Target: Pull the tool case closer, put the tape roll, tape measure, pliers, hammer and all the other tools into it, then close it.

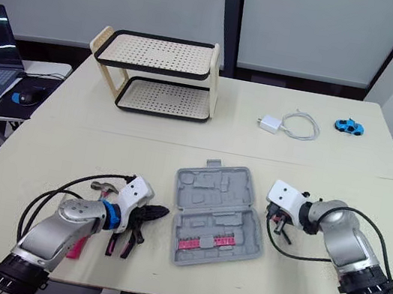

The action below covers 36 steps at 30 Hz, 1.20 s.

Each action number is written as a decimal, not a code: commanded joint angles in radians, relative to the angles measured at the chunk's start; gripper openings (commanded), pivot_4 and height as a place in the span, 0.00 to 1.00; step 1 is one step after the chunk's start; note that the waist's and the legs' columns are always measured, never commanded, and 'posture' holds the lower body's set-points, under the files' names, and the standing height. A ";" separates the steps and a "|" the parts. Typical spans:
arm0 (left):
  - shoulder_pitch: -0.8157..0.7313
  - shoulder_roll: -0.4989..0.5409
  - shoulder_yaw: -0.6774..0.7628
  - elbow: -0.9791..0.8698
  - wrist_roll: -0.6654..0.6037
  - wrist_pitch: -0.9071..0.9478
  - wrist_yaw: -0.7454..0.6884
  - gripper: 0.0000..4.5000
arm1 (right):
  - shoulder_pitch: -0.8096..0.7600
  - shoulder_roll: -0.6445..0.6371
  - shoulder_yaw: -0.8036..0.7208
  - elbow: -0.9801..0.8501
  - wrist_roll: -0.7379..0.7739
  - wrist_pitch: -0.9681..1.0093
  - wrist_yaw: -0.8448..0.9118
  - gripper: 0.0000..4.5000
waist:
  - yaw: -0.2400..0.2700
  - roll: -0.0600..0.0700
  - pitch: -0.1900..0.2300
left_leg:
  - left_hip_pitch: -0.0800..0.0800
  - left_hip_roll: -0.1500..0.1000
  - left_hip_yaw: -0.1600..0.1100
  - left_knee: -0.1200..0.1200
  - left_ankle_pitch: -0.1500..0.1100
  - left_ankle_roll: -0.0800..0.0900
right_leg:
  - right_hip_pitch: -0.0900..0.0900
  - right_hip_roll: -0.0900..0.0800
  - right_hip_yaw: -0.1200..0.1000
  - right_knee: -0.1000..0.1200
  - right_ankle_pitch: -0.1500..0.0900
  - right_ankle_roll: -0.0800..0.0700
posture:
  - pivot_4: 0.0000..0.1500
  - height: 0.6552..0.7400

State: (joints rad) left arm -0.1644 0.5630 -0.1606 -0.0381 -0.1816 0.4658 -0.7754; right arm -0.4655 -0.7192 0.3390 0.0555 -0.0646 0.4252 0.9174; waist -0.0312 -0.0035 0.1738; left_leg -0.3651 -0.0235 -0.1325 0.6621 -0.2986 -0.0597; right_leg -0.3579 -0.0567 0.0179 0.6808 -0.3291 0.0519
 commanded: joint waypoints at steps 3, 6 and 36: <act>-0.037 -0.014 -0.029 0.013 0.023 0.008 -0.002 0.00 | -0.042 0.033 0.009 0.039 -0.026 -0.035 0.009 0.01 | -0.001 0.000 0.000 | 0.000 0.000 0.000 0.000 0.000 0.000 | 0.000 0.000 0.000 0.000 0.000 0.000 | 1.00 1.00; -0.055 -0.020 -0.038 0.036 0.034 0.007 -0.002 0.00 | -0.055 0.055 0.015 0.064 -0.038 -0.041 0.010 0.01 | -0.001 0.000 0.000 | 0.000 -0.001 0.000 0.000 0.000 0.000 | 0.000 0.000 0.000 0.000 0.000 0.000 | 1.00 1.00; -0.123 -0.036 -0.106 0.011 0.046 0.093 -0.068 0.00 | -0.052 0.140 0.032 0.083 -0.046 -0.047 0.073 0.01 | -0.001 0.000 0.000 | 0.000 -0.001 0.000 0.000 0.000 0.000 | 0.000 0.000 0.000 0.000 0.000 0.000 | 1.00 1.00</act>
State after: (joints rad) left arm -0.2727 0.5301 -0.2405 0.0104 -0.1330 0.5676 -0.8202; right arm -0.5214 -0.5857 0.3773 0.2089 -0.1354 0.3809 0.9651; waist -0.0323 -0.0035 0.1738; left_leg -0.3652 -0.0244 -0.1331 0.6620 -0.2985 -0.0600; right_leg -0.3582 -0.0564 0.0178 0.6809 -0.3291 0.0519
